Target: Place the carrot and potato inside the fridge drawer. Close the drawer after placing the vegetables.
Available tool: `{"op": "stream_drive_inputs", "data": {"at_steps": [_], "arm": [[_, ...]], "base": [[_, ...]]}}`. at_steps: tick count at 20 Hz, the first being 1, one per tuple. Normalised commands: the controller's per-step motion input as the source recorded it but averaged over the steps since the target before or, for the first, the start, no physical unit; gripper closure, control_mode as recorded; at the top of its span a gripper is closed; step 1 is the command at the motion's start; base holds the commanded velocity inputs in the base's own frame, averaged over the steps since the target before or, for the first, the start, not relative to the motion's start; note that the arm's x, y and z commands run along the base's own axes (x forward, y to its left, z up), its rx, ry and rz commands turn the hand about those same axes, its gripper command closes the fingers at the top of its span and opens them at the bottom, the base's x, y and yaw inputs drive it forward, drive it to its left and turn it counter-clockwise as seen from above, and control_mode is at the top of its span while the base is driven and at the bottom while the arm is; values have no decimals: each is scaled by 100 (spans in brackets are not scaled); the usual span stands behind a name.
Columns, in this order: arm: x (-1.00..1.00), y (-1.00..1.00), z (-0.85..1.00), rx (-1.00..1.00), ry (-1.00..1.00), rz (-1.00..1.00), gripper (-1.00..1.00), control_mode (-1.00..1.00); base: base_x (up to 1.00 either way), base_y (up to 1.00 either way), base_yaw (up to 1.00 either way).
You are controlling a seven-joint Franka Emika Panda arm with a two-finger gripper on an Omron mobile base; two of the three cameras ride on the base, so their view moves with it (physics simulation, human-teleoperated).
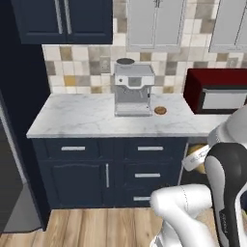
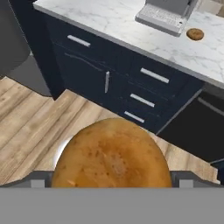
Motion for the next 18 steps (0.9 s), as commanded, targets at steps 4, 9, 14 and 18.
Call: {"op": "stream_drive_inputs", "data": {"at_steps": [4,9,14,18], "arm": [[0,0,0,0,0,0,100,100],[0,0,0,0,0,0,100,100],[0,0,0,0,0,0,100,100],[0,0,0,0,0,0,100,100]], "base": [[-81,94,57],[-70,98,60],[-48,100,63],[17,82,55]]}}
